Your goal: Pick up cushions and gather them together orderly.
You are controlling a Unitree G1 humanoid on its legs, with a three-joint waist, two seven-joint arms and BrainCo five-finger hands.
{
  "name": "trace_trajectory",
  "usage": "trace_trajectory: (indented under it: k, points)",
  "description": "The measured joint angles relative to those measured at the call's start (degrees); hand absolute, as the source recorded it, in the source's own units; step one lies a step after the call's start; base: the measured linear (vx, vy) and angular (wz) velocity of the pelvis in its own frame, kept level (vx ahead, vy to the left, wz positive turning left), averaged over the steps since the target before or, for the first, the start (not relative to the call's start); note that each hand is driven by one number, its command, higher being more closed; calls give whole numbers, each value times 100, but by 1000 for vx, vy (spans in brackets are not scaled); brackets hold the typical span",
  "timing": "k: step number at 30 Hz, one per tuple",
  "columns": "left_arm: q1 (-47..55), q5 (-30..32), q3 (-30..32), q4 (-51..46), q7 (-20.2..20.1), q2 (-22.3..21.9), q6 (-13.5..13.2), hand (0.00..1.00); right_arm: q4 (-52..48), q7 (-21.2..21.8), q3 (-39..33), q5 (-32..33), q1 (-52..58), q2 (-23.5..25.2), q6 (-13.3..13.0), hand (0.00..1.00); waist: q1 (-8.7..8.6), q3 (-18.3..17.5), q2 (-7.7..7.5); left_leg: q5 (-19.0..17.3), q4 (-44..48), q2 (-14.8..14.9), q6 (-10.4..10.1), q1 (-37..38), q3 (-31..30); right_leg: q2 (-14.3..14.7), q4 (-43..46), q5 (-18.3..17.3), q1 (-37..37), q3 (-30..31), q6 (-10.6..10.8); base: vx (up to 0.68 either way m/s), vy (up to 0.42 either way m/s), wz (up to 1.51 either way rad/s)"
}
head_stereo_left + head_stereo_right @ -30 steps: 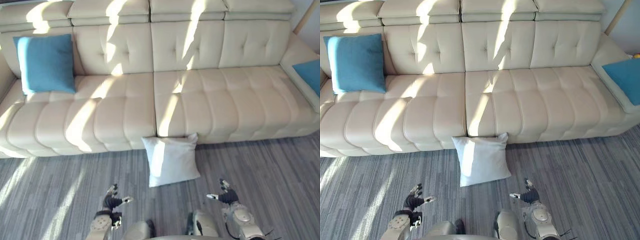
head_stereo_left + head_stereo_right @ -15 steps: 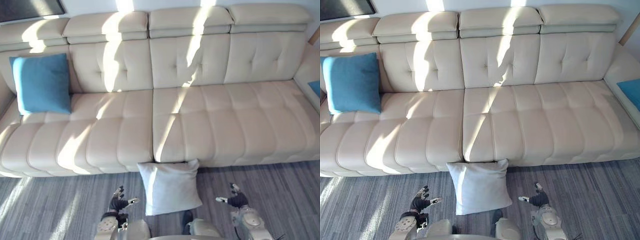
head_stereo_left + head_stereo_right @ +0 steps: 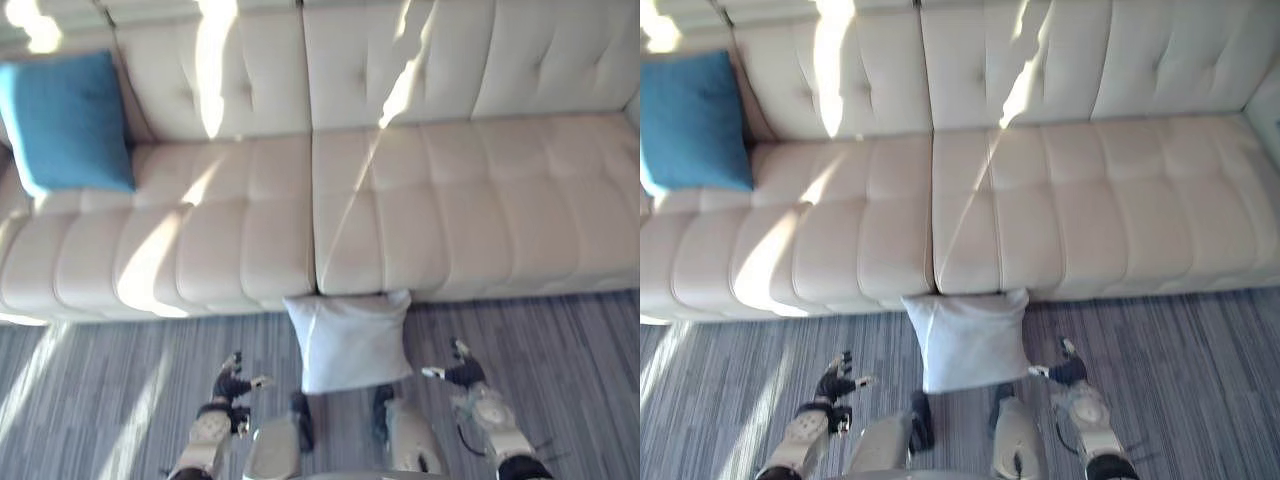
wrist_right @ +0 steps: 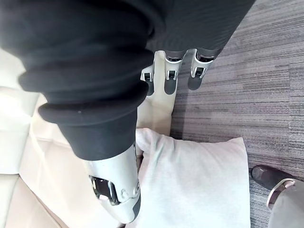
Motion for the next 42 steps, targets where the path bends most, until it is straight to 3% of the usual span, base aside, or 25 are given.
trace_trajectory:
  k: [5, 11, 17, 23, 24, 31, 36, 42]
  points:
    - [-1163, -475, 81, -157, 282, 98, -115, 0, -130, -326, 38, 260, -1003, -88, 1, 0, 85, 515, -13, -190, 1301, 329, 125, -1871, -84, -56, 1192, -166, -1815, 13, -147, -223, -66, -2]
    - [-3160, -891, 738, -171, 492, 331, -233, 0, 24, -585, -118, 695, -3427, -492, -8, 0, 88, 1011, -29, -220, 2771, 689, 255, -4661, -318, -86, 2521, -180, -4529, 41, -297, -115, -54, -6]
    - [-3966, -978, 650, -206, 588, 499, -244, 0, 329, -726, -150, 1096, -4597, -635, -9, 0, 117, 1097, -33, -363, 3598, 840, 375, -5981, -499, -95, 3257, -270, -5780, 77, -236, -49, 0, -7]
    - [-4425, -1013, 126, -444, 624, 480, -252, 0, 316, -943, 205, 1335, -5274, -543, -8, 0, 100, 1096, -34, -401, 3672, 863, 346, -6329, -491, -98, 3290, -236, -6122, 81, -350, -54, 8, -3]
    - [-4544, -1012, -12, -544, 660, 448, -253, 100, 296, -1033, 295, 1344, -5432, -484, -2, 100, 100, 1095, -33, -386, 3671, 864, 373, -6337, -487, -97, 3290, -210, -6132, 81, -394, 0, 0, 0]
    - [-4765, -998, -312, -953, 1460, 344, -94, 100, -291, -1586, 324, 1417, -5514, -120, 155, 100, 62, 1080, -31, -372, 3635, 851, 365, -6309, -471, -93, 3294, -201, -6121, 88, -408, 0, 0, 0]
    - [-4577, -884, -437, -1449, 1797, 499, -70, 100, -380, -1593, 532, 1494, -5505, -121, 219, 100, 0, 1075, -30, -350, 3610, 833, 326, -6077, -475, -81, 3273, -197, -5908, 97, -415, -6, -2, 0]
    - [-3997, -735, -427, -2596, 1995, 490, -95, 100, -1967, -1542, 578, 1492, -4612, -55, 217, 100, -26, 1049, -28, -396, 3553, 868, 246, -5516, -563, -9, 3171, -277, -5284, 36, -406, -23, -12, 0]
